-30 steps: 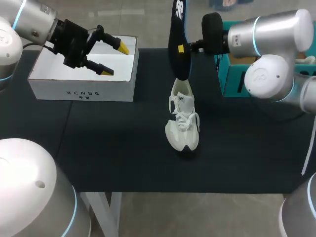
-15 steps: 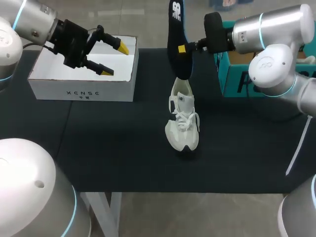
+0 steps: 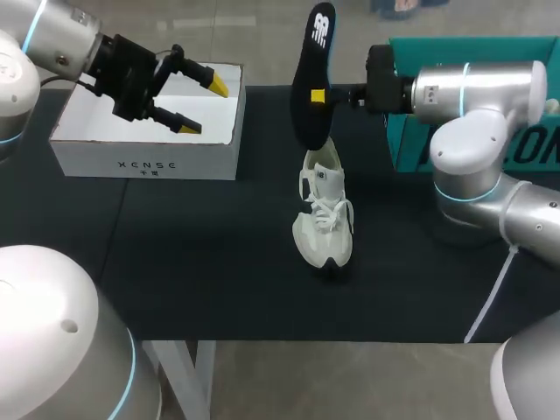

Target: Take the shoe out of the shoebox, open the shoe tongue, remove and reinsert the insole, then place the shoe into the shoebox

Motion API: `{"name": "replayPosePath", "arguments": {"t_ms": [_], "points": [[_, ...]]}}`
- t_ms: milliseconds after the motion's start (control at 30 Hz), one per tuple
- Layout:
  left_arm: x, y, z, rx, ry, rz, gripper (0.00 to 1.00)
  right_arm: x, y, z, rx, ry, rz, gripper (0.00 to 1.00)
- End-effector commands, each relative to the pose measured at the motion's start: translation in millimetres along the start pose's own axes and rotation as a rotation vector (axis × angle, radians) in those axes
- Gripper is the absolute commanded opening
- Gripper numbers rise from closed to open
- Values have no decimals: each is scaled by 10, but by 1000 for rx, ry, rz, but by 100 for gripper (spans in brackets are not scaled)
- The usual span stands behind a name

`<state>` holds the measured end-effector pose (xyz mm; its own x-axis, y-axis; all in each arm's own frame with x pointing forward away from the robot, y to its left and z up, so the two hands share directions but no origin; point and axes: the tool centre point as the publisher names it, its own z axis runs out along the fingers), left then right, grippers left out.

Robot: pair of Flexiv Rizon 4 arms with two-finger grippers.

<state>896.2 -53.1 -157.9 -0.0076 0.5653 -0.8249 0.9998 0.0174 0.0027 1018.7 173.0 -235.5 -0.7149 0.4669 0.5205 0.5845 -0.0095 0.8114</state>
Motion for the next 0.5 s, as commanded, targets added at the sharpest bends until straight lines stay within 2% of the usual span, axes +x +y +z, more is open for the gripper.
{"name": "replayPosePath", "arguments": {"t_ms": [33, 267, 500], "points": [[-4, -5, -7, -1, 4, 1, 100, -35, -18, 23, -59, 8, -26, 0], [-4, -5, -7, -1, 4, 1, 100, -96, -51, -23, -37, -16, -69, 0], [-4, -5, -7, -1, 4, 1, 100, -204, -182, -97, -2, -20, -72, 0]]}}
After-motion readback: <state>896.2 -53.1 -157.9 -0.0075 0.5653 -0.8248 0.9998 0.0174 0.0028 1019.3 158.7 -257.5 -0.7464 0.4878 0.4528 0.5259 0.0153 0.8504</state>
